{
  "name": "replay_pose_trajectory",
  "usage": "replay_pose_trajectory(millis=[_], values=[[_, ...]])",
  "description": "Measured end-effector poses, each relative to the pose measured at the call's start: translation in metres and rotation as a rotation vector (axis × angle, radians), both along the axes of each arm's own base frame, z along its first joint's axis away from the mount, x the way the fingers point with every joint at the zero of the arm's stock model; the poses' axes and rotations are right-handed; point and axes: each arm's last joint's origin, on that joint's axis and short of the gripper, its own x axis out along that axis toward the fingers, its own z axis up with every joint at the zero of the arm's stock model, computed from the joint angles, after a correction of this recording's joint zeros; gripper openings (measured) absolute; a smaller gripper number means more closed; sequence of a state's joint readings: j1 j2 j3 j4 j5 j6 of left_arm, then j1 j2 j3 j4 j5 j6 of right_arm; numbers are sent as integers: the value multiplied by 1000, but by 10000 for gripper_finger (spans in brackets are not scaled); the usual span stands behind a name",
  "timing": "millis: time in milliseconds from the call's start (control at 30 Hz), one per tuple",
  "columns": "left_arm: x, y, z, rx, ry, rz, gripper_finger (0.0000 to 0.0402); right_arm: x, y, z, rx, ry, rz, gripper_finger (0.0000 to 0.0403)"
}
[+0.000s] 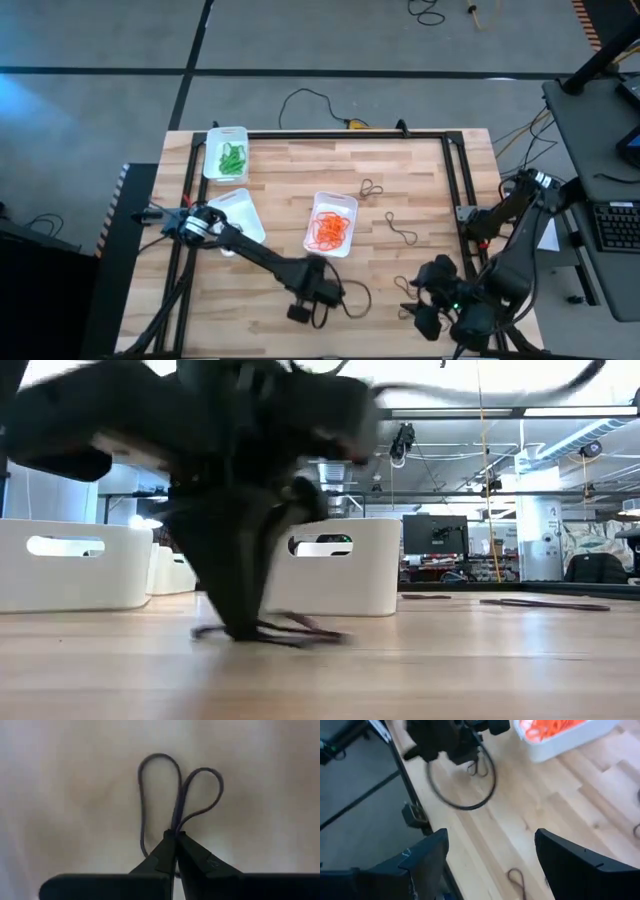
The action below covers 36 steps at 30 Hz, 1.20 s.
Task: Sort rubber bands into baskets
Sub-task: Put the violet rubber band into the bottom left white bin
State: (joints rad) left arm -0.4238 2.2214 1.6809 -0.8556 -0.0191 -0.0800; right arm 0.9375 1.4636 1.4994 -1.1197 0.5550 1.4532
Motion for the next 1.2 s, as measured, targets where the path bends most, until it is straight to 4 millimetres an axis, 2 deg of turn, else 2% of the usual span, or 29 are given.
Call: replay_pose_trajectory(millis=[100, 267, 433, 500, 667, 833, 1000, 1100, 1200], values=[[-9, 14, 17, 49, 40, 97, 0, -4, -7, 9, -13, -39, -3, 286], [-39, 40, 74, 180, 29, 222, 0, -8, -13, 17, -46, -68, 41, 286], [-84, 78, 121, 187, -5, 412, 0, -10, -15, 19, -70, -71, 72, 286], [-107, 97, 129, 183, 1, 506, 0, -10, -16, 19, -80, -69, 72, 286], [-160, 143, 119, 165, 29, 804, 0, -9, -16, 10, -134, -70, 58, 286], [-198, 167, 83, 138, 87, 943, 0, -6, -12, -17, -183, -4, 48, 286], [-214, 173, 47, 58, 92, 1012, 0, -6, -10, -50, -122, 162, 32, 286], [-219, 173, 33, 42, 84, 1062, 1, -7, -7, -69, -88, 283, 57, 286], [-223, 174, 25, 57, 102, 1075, 16, -8, 1, -86, -131, 362, 156, 286]])
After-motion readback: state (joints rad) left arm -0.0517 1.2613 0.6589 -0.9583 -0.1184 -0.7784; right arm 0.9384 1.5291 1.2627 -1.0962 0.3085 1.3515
